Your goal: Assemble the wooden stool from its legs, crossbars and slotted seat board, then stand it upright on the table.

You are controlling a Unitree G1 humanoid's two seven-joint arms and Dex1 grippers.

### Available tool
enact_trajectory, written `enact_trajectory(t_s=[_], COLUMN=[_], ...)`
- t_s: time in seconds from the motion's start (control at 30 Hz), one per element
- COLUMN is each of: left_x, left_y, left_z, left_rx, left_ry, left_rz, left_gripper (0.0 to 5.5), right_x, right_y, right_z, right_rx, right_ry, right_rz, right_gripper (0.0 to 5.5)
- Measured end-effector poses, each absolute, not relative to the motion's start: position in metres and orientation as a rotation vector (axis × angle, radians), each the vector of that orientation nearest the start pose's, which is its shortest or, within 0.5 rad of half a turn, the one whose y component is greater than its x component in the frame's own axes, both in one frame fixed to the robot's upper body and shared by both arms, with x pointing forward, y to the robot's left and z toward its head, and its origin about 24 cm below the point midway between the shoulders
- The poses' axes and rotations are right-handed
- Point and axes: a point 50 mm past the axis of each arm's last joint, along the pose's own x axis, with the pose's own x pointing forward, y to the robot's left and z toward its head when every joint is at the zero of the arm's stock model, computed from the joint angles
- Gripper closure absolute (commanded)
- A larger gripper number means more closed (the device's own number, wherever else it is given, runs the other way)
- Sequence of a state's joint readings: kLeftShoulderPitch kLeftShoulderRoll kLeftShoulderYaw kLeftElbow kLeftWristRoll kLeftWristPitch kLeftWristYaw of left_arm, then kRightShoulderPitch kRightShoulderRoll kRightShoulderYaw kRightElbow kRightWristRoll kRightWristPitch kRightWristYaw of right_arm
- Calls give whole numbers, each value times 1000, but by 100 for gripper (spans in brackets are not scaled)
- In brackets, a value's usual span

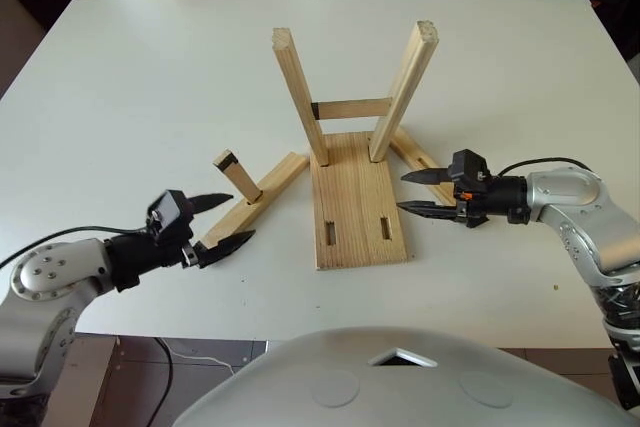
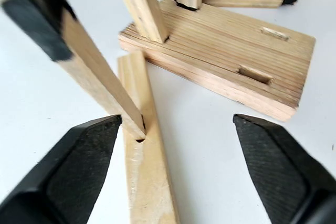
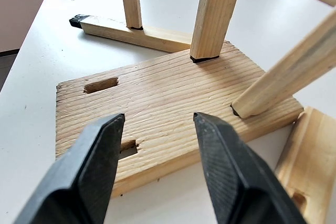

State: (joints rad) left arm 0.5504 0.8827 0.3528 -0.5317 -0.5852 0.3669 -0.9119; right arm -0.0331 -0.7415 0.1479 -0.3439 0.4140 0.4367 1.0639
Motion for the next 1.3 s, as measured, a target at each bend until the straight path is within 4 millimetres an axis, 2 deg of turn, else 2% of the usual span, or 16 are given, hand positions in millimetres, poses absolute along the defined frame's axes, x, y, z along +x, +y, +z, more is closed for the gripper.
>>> enact_trajectory(t_s=[0.17, 0.4, 0.53, 0.73, 1.13, 1.2, 1.3], left_x=[142, 143, 145, 154, 158, 160, 162], left_y=[271, 272, 275, 273, 266, 266, 269], left_z=[100, 82, 65, 45, 40, 41, 42], left_rx=[238, 162, 128, 86, 93, 105, 110], left_ry=[532, 567, 599, 582, 550, 544, 539], left_rz=[-794, -768, -732, -656, -670, -665, -644], left_gripper=[44, 44, 44, 138, 330, 349, 349], right_x=[210, 210, 212, 215, 216, 216, 216], right_y=[-175, -175, -174, -173, -173, -173, -173], right_z=[91, 91, 93, 97, 98, 99, 100], right_rx=[-229, -231, -237, -249, -250, -250, -240], right_ry=[376, 372, 366, 353, 351, 349, 344], right_rz=[1283, 1282, 1290, 1304, 1314, 1314, 1316], right_gripper=[309, 309, 309, 309, 309, 309, 309])
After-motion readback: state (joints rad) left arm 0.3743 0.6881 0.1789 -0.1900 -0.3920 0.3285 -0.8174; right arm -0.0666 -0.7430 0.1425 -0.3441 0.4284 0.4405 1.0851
